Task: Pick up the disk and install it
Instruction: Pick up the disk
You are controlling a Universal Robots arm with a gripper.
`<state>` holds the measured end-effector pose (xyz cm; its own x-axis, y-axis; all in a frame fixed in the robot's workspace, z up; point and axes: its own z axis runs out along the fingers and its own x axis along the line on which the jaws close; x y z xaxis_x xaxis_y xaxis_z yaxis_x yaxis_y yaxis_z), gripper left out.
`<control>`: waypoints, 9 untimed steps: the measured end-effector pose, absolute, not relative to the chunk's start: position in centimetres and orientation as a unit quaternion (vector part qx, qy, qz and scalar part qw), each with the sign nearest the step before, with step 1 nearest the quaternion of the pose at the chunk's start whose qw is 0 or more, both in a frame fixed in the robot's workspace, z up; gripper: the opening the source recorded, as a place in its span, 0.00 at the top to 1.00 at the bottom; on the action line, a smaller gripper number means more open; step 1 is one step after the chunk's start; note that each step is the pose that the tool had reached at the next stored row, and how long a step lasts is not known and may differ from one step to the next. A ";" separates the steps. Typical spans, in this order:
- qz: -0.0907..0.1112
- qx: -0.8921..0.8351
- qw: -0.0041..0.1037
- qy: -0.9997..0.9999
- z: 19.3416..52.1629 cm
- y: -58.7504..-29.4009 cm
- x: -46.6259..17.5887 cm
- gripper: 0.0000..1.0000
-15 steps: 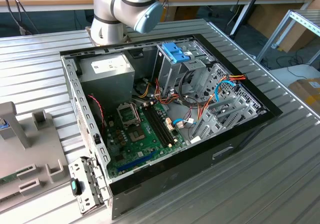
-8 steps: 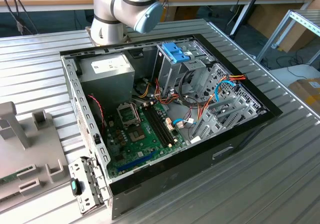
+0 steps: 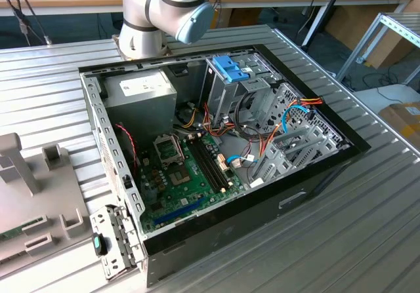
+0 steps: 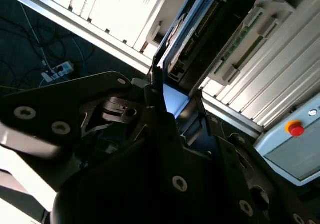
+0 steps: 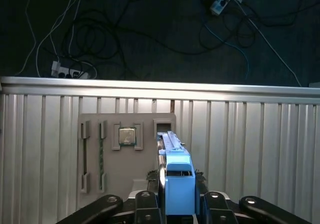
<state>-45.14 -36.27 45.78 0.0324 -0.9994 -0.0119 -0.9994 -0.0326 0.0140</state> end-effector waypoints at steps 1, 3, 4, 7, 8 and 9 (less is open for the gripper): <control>-0.009 0.718 0.001 -0.695 46.6 -36.3 -45.1 0.64; -0.009 0.718 0.001 -0.695 47.5 -36.3 -45.1 0.64; -0.009 0.718 0.001 -0.695 48.0 -36.3 -45.1 0.64; -0.009 0.718 0.000 -0.695 50.0 -36.3 -45.1 0.64; -0.009 0.718 0.000 -0.695 50.5 -36.3 -45.1 0.64; -0.009 0.718 0.000 -0.695 50.5 -36.3 -45.1 0.64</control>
<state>-45.14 -36.26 50.54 0.0324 -0.9994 -0.0118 -0.9994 -0.0326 0.0123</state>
